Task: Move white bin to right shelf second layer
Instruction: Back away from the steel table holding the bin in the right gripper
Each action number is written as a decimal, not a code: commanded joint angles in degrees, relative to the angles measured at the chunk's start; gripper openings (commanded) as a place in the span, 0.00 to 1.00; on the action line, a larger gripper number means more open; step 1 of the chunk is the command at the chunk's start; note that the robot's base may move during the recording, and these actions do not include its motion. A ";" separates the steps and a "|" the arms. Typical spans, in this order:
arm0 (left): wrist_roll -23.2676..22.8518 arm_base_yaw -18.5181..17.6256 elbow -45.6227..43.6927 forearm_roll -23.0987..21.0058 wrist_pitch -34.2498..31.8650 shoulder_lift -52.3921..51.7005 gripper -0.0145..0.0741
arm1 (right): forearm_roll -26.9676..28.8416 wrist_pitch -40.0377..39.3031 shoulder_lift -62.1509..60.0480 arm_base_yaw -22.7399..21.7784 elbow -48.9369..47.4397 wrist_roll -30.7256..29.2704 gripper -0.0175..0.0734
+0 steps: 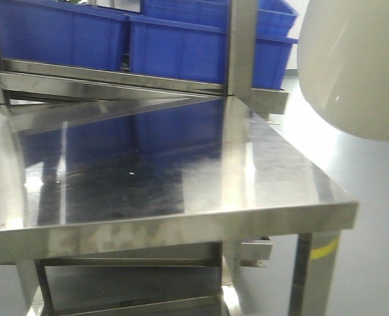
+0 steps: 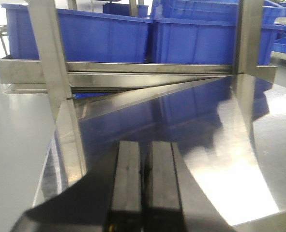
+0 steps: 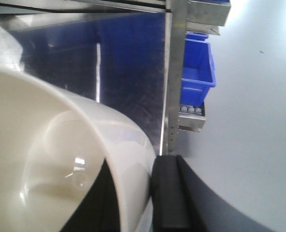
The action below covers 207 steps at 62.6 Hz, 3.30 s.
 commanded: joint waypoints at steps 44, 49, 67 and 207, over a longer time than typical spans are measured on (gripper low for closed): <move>0.10 -0.06 2.11 0.11 -4.88 -0.80 0.26 | -0.61 -5.49 -0.46 -0.42 -1.77 0.25 0.25; 0.10 -0.06 2.11 0.11 -4.88 -0.80 0.26 | -0.61 -5.49 -0.46 -0.42 -1.77 0.25 0.25; 0.10 -0.06 2.11 0.11 -4.88 -0.80 0.26 | -0.61 -5.49 -0.46 -0.42 -1.77 0.25 0.25; 0.10 -0.06 2.11 0.11 -4.88 -0.80 0.26 | -0.61 -5.55 -0.51 -0.42 -1.77 0.25 0.25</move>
